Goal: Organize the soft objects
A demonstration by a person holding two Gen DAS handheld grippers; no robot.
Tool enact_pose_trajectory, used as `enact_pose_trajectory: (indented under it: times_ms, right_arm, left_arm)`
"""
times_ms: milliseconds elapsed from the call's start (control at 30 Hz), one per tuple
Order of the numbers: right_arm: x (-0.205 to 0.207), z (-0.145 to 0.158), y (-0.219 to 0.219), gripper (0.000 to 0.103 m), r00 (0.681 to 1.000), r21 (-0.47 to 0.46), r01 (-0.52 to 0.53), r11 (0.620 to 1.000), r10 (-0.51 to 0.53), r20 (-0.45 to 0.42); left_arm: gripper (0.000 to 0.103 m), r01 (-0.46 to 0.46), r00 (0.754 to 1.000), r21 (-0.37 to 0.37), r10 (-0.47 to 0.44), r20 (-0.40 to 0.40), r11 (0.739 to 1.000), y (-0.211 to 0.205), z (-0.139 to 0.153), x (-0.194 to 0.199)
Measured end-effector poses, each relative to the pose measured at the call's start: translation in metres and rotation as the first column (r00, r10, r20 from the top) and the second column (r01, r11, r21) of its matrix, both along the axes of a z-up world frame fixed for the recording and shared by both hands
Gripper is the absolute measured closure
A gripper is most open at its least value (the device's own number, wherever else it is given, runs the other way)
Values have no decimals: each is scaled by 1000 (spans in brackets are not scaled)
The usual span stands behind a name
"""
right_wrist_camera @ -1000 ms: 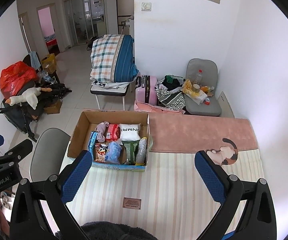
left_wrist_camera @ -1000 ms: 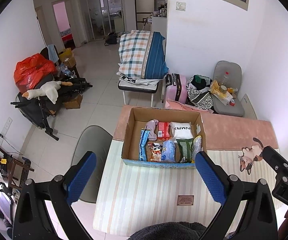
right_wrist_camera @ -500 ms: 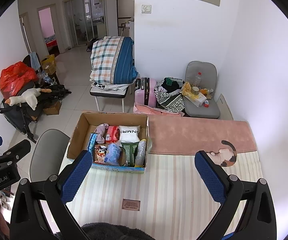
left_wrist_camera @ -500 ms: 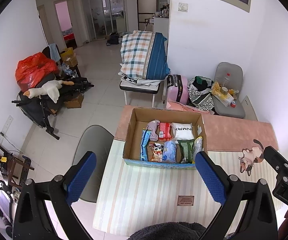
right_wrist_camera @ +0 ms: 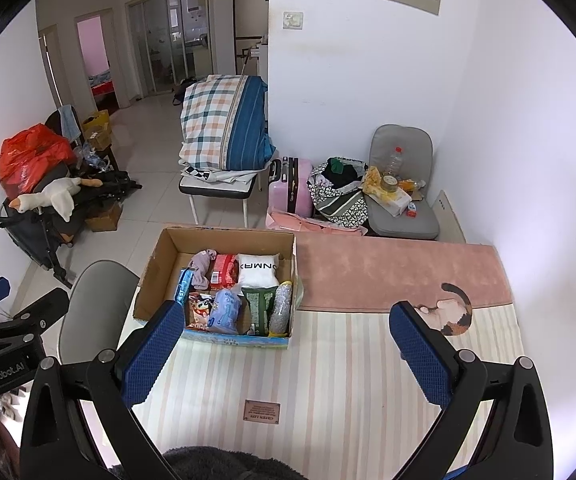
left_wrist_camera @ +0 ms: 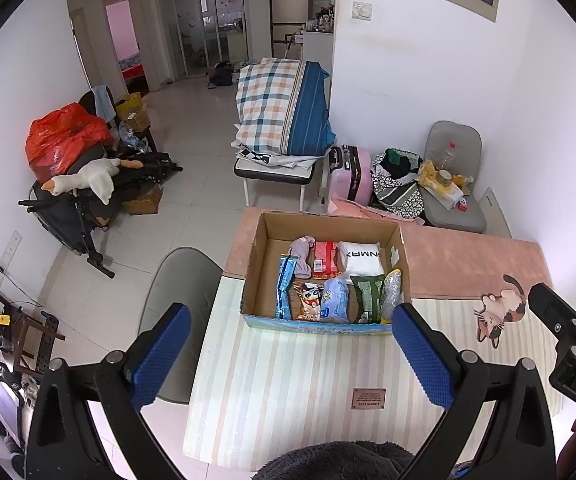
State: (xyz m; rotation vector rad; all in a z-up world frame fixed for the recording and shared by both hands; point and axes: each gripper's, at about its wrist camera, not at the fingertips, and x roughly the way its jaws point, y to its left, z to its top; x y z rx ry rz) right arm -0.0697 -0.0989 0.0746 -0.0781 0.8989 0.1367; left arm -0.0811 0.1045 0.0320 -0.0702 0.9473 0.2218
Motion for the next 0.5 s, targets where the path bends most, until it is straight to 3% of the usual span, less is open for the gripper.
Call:
enact_pose_trajectory:
  times_ms: [500]
  right_arm:
    - [1,0,-1,0,1000,2,-1,1000,1,-3]
  left_arm:
    - [0,-20,1000,5,20,7,1000,4,1,2]
